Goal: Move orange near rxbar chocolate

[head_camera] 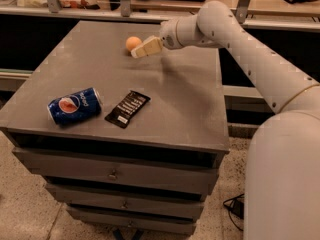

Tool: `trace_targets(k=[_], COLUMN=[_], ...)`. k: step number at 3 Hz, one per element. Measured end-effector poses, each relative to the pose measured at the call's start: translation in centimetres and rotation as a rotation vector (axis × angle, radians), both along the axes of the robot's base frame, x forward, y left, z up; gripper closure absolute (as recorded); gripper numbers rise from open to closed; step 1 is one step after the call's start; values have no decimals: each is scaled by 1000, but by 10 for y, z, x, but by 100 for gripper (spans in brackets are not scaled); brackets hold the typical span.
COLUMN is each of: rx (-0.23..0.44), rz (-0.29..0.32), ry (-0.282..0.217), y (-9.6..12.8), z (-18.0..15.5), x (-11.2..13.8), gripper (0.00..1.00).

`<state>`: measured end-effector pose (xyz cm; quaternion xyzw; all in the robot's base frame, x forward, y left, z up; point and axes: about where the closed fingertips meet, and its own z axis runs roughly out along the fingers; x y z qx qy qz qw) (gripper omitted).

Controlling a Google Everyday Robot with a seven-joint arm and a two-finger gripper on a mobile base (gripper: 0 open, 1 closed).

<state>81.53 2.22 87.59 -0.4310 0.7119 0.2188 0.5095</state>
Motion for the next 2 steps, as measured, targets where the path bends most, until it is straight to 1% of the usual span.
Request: trace_targets(k=[1,2], rx=[-7,-33], rz=[-7,16], ry=[20,67], y=[-1,18], z=[-12,-31], x=[9,9], gripper=[0,25])
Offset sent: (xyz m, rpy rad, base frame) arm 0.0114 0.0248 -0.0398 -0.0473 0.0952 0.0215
